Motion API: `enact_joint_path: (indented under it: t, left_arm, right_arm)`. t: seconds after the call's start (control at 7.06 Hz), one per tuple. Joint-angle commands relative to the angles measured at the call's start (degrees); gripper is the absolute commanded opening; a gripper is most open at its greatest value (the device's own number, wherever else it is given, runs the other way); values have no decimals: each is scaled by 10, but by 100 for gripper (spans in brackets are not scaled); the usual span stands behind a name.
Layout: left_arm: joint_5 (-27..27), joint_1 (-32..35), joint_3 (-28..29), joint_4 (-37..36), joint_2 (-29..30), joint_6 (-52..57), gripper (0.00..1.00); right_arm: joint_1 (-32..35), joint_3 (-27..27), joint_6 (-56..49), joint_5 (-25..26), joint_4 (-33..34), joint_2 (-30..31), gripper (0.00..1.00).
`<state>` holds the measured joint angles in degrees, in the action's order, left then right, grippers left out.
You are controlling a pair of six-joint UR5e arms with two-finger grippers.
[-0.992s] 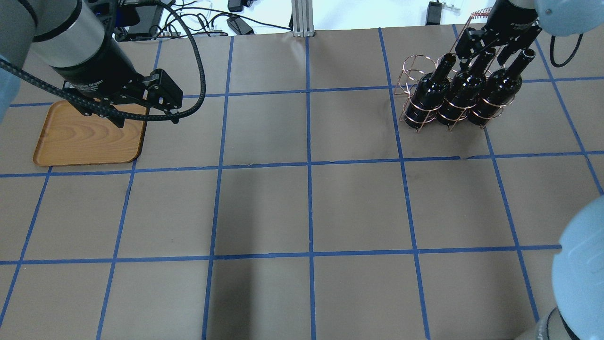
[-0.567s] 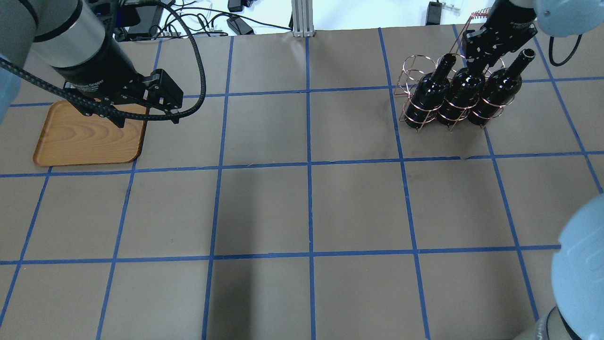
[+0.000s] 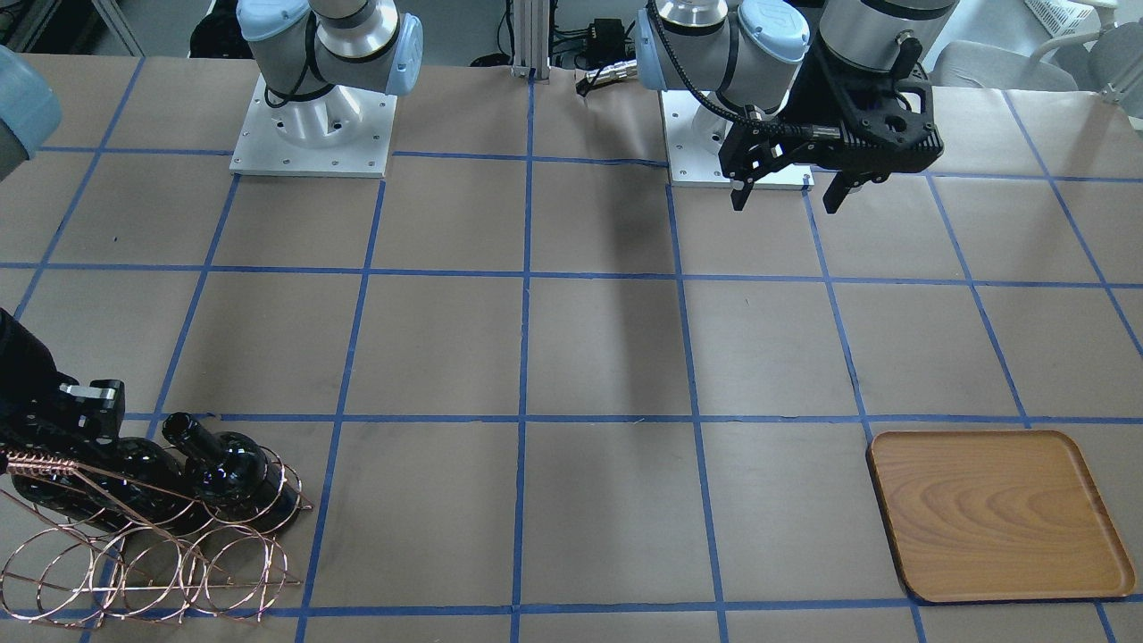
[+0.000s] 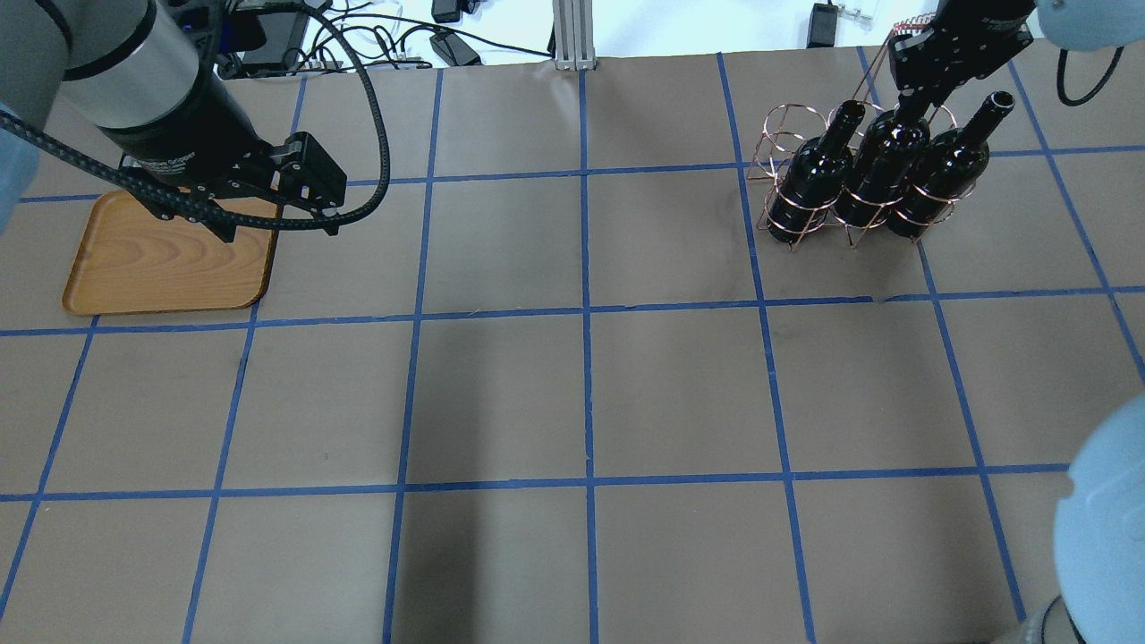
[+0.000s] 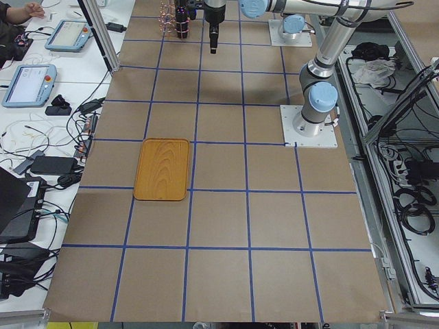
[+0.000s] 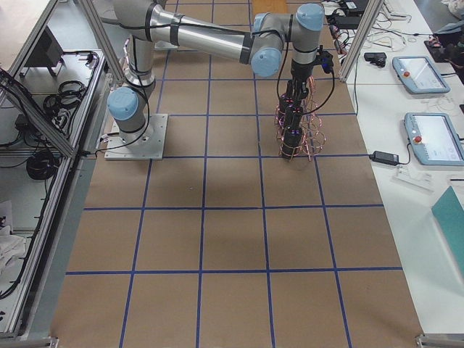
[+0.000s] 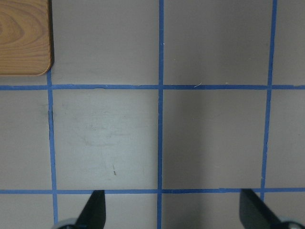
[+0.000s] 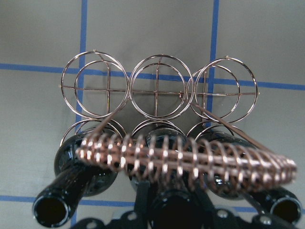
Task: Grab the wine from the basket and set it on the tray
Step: 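Close the right gripper on the neck of the nearest dark bottle, then lift the bottle out of the rack with the right gripper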
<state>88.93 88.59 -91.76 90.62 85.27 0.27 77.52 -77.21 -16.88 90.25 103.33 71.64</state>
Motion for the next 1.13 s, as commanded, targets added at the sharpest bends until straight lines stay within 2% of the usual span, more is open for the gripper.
enact_joint_path:
  t: [0.0, 0.28, 0.57, 0.71, 0.85, 0.99]
  left_arm:
    - [-1, 0, 0, -2, 2, -4, 100]
    - [-1, 0, 0, -2, 2, -4, 100]
    - [0, 0, 0, -3, 1, 3, 100]
    - [0, 0, 0, -4, 1, 3, 100]
    - [0, -1, 0, -5, 1, 4, 100]
    - [-2, -4, 1, -5, 1, -3, 100]
  right_arm:
    - [0, 8, 3, 0, -45, 52, 16]
    - [2, 8, 4, 1, -127, 109, 15]
    - [11, -3, 59, 2, -188, 131, 7]
    - [24, -27, 75, -2, -192, 132, 5]
    - [58, -51, 115, 1, -186, 132, 0]
    - [96, -64, 173, 1, -176, 127, 0]
